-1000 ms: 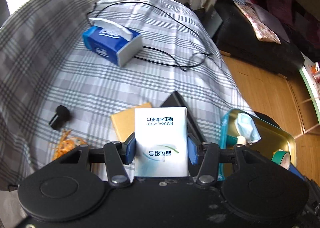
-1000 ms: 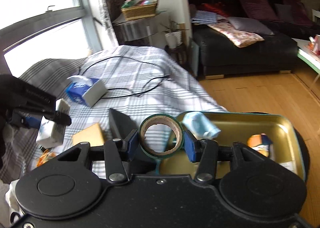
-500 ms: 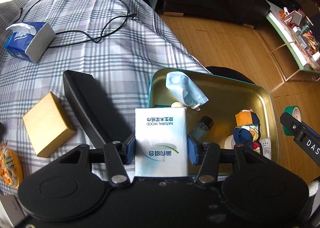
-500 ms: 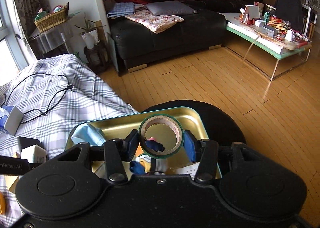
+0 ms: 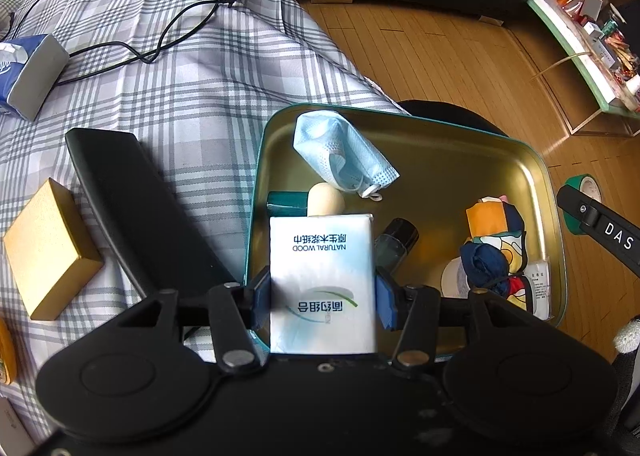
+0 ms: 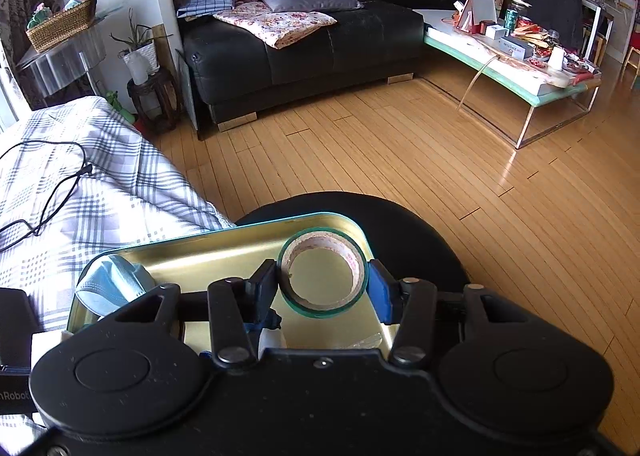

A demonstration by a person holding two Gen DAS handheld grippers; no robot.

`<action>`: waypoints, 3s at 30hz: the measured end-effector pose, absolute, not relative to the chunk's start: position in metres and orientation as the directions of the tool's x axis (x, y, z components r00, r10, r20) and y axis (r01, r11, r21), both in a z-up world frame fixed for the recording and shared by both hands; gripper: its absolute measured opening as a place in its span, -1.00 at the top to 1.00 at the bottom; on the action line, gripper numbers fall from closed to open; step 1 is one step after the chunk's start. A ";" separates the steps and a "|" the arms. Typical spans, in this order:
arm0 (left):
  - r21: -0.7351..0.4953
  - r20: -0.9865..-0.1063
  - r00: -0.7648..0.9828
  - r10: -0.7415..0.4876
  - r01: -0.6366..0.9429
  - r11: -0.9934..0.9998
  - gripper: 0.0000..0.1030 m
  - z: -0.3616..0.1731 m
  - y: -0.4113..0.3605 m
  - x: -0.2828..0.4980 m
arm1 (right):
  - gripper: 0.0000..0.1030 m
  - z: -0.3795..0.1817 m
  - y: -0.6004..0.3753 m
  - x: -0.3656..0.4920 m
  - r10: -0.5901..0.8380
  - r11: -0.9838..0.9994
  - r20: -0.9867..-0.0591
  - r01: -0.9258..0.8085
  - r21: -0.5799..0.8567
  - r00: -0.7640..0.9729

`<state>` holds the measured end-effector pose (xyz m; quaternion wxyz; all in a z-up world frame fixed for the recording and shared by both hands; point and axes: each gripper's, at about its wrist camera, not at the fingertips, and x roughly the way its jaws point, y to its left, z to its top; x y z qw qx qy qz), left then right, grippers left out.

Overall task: Organize soft objects
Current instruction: 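Open the right tool over the tray while the left tool releases the tissue packet there, then move both tools back over the items on the bedspread, then lower the right tool onto the orange embroidered pouch and close it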

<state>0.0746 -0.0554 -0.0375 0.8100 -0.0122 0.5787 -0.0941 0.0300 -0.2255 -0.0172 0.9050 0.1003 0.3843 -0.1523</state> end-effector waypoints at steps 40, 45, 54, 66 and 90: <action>-0.110 -0.884 0.450 -0.128 0.065 0.992 -0.53 0.027 0.036 -0.008 | -0.13 0.032 -0.153 -0.009 -0.109 0.975 -0.652 0.208 0.076 0.751; -0.097 -0.870 0.487 -0.078 -0.014 0.995 -0.57 0.039 0.086 -0.028 | -0.13 0.041 -0.115 -0.020 -0.036 0.991 -0.642 0.112 0.078 0.766; -0.076 -0.843 0.537 0.037 -0.187 0.979 -0.73 0.058 0.173 -0.064 | -0.13 0.043 -0.031 -0.030 0.122 0.992 -0.657 -0.100 0.070 0.744; -0.146 -0.806 0.585 0.094 -0.350 0.925 -0.85 0.069 0.262 -0.089 | -0.13 0.020 0.076 -0.038 0.241 0.946 -0.727 -0.324 0.027 0.643; -0.237 -0.809 0.567 0.157 -0.559 0.795 -0.86 0.052 0.321 -0.100 | -0.14 -0.055 0.193 -0.015 0.352 0.851 -0.809 -0.521 0.067 0.471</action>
